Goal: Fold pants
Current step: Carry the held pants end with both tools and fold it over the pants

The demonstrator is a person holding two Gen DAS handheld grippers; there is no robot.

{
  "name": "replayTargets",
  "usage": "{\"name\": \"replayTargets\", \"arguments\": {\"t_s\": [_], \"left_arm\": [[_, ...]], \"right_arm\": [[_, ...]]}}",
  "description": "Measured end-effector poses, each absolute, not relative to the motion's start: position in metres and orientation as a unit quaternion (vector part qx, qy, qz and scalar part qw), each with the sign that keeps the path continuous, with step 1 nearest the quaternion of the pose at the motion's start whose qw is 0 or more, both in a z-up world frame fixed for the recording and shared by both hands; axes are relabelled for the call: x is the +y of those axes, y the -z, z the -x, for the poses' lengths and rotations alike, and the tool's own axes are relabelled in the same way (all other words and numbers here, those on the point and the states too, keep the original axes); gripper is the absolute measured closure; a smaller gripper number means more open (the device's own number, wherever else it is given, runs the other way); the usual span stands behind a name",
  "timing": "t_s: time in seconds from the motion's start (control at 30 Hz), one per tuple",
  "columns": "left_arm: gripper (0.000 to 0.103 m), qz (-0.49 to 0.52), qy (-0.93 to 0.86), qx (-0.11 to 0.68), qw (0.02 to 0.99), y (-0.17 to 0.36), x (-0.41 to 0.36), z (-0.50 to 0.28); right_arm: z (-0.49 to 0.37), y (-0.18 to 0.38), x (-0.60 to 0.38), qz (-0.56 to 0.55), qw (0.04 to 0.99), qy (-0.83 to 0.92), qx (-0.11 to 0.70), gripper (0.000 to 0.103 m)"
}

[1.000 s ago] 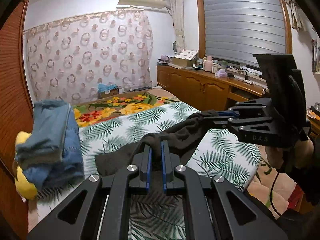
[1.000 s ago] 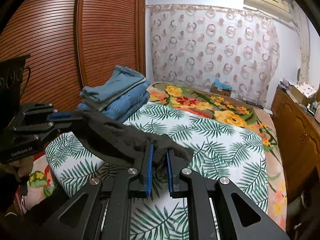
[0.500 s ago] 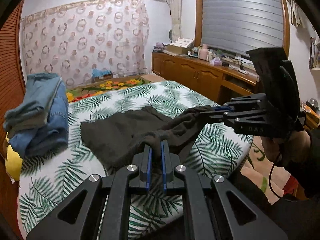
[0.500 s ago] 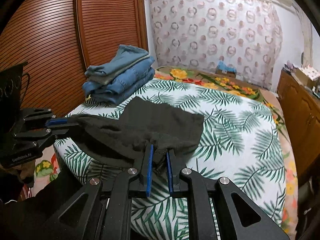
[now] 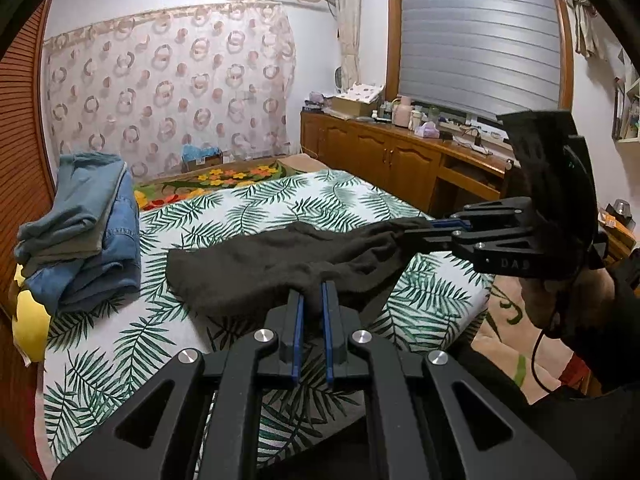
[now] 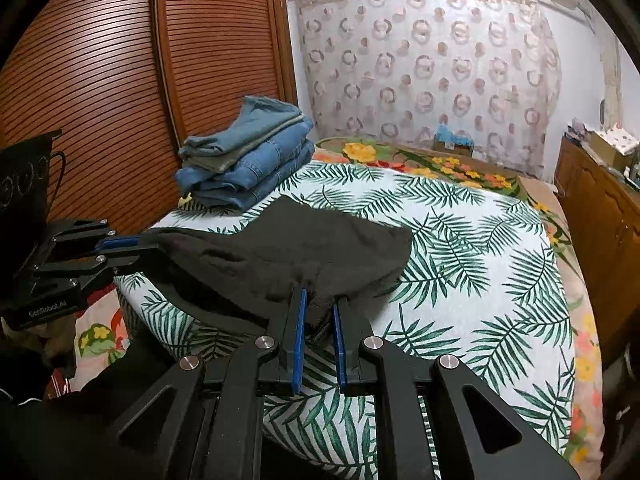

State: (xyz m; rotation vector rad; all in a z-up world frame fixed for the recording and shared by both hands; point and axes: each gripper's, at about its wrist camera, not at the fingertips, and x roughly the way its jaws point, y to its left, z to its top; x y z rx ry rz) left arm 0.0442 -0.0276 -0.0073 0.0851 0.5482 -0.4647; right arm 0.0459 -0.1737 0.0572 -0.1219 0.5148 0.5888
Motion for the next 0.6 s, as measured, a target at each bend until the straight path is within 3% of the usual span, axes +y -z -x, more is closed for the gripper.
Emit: {"name": "replayTargets", "arguments": {"t_s": [0.6], "left_arm": [[0.094, -0.044, 0.240, 0.258, 0.935, -0.005, -0.028, -0.034]], "right_arm": [[-0.014, -0.064, -0.188, 0.070, 0.924, -0.292, 0.238, 0.091]]}}
